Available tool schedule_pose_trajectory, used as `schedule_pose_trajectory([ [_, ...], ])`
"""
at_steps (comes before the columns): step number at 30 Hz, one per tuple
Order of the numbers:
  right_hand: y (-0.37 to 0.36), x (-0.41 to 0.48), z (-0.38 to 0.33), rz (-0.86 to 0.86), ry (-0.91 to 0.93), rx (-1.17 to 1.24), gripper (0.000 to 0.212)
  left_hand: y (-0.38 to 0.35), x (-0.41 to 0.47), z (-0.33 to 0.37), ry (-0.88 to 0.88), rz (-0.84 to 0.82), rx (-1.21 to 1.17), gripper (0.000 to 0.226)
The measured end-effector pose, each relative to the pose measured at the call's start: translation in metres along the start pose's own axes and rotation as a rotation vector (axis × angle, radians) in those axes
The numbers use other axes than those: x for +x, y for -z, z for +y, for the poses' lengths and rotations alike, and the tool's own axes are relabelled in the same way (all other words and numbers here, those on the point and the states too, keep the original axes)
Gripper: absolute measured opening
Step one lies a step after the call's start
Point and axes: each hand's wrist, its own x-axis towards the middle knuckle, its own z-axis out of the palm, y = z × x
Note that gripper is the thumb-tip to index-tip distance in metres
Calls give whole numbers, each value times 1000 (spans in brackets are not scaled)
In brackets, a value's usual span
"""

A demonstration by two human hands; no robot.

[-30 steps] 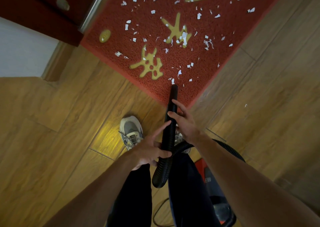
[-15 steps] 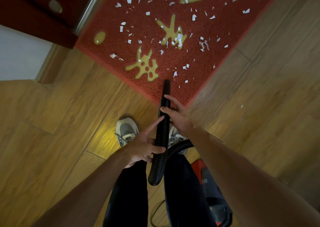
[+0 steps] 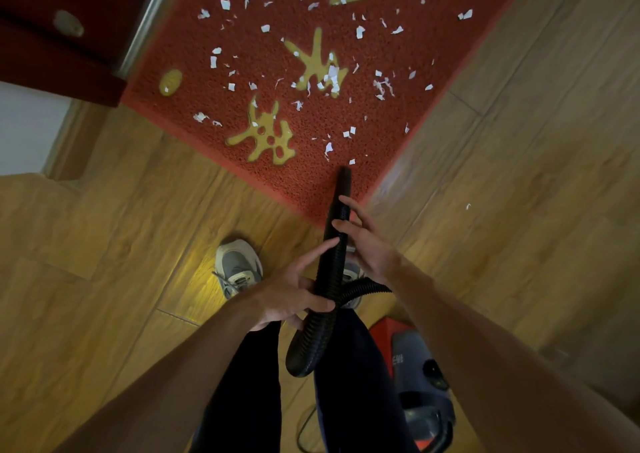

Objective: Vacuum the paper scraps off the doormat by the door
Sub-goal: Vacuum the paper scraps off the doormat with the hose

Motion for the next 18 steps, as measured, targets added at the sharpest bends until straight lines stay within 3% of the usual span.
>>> schedule_pose_trajectory([
  [13, -31, 29, -29, -54, 5, -63, 51, 21, -5, 5, -48, 107, -90, 93],
  [18, -22, 29, -31, 17, 0, -20, 48, 17, 2, 15, -55, 80, -93, 93],
])
